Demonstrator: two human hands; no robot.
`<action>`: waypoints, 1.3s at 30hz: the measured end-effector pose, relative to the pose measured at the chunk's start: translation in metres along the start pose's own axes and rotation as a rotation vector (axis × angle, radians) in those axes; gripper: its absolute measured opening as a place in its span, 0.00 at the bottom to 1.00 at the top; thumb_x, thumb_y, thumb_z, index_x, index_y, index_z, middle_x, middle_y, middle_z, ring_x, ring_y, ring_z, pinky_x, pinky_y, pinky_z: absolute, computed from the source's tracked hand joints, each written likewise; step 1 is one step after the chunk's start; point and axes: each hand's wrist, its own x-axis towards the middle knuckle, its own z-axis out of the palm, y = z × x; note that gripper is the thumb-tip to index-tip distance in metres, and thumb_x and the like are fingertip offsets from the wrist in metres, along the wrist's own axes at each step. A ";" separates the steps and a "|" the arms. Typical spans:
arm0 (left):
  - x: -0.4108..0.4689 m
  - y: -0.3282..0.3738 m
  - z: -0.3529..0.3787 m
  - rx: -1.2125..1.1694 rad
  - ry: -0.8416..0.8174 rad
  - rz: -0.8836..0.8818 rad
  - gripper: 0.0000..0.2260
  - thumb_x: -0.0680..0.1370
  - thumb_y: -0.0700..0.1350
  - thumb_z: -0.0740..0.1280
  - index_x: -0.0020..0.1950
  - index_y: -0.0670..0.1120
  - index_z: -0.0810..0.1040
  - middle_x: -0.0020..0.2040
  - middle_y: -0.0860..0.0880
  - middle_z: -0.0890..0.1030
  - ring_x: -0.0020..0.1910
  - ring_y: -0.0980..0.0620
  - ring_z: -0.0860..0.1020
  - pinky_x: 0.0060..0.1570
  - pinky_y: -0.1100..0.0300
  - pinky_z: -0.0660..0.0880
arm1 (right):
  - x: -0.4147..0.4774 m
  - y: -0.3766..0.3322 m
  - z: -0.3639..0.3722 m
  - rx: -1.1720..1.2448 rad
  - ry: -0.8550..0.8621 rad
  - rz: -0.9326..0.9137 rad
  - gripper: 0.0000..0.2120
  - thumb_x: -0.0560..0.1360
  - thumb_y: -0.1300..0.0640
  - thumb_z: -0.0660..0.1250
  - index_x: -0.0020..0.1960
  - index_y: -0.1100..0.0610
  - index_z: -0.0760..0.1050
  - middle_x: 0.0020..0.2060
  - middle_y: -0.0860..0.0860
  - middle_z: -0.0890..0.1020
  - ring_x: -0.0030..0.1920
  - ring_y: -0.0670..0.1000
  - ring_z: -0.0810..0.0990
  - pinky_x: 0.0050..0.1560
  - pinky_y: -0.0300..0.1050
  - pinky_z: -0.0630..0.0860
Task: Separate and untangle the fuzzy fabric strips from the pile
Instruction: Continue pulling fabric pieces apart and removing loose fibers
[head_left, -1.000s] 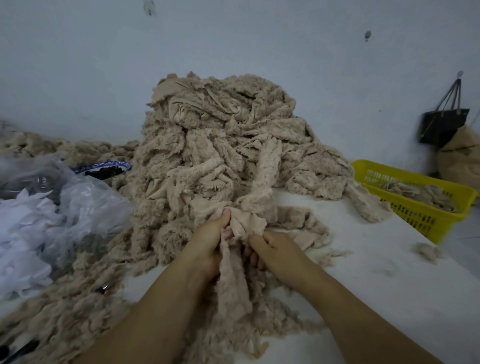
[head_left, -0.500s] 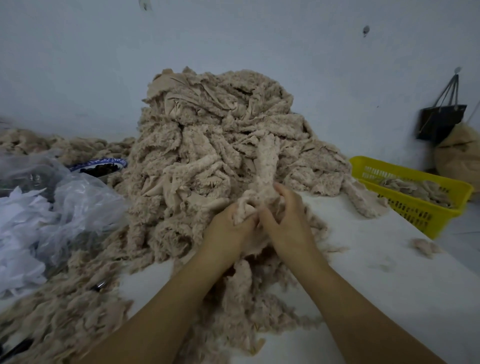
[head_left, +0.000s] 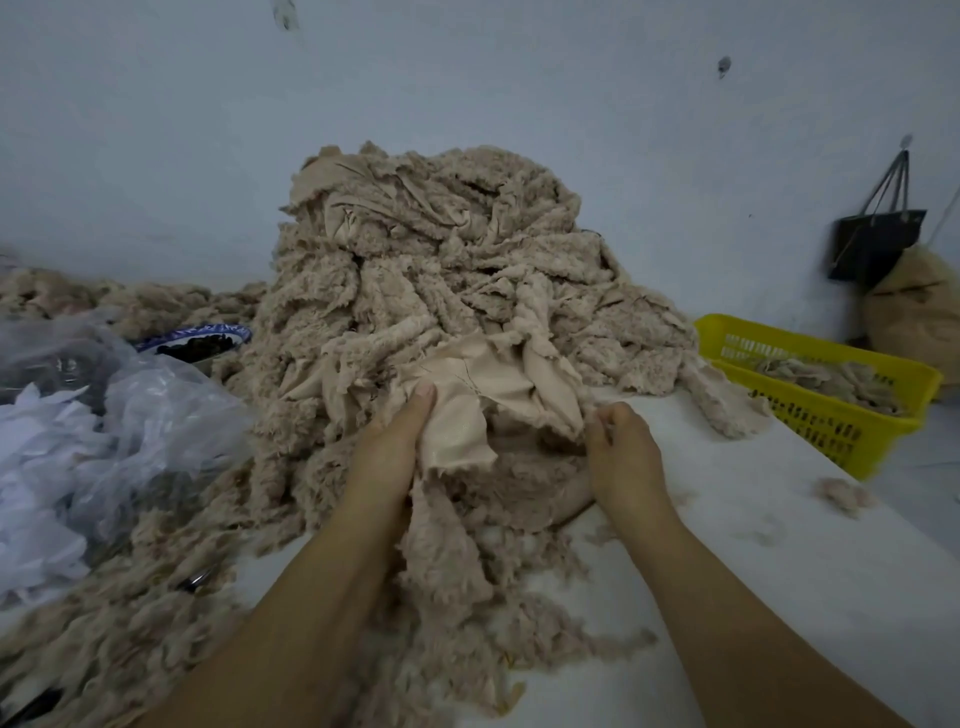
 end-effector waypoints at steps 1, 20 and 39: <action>0.001 0.000 -0.001 -0.021 -0.009 -0.026 0.09 0.78 0.52 0.68 0.51 0.48 0.82 0.41 0.51 0.87 0.38 0.55 0.85 0.29 0.65 0.78 | 0.000 0.000 0.001 0.004 -0.005 0.009 0.10 0.84 0.57 0.57 0.44 0.59 0.68 0.50 0.58 0.76 0.50 0.55 0.74 0.45 0.48 0.68; -0.013 -0.012 0.016 0.280 -0.315 -0.067 0.09 0.79 0.50 0.67 0.53 0.48 0.84 0.49 0.49 0.87 0.49 0.52 0.85 0.47 0.64 0.79 | -0.030 -0.030 0.013 -0.136 -0.066 -0.650 0.25 0.75 0.66 0.58 0.71 0.57 0.72 0.70 0.56 0.73 0.67 0.56 0.73 0.63 0.47 0.72; 0.002 -0.002 -0.004 -0.043 0.098 -0.096 0.15 0.79 0.55 0.67 0.38 0.50 0.87 0.41 0.48 0.87 0.38 0.50 0.85 0.38 0.57 0.81 | -0.040 -0.031 0.010 0.067 -0.262 -0.358 0.24 0.80 0.44 0.55 0.76 0.44 0.61 0.70 0.37 0.60 0.55 0.28 0.68 0.56 0.37 0.66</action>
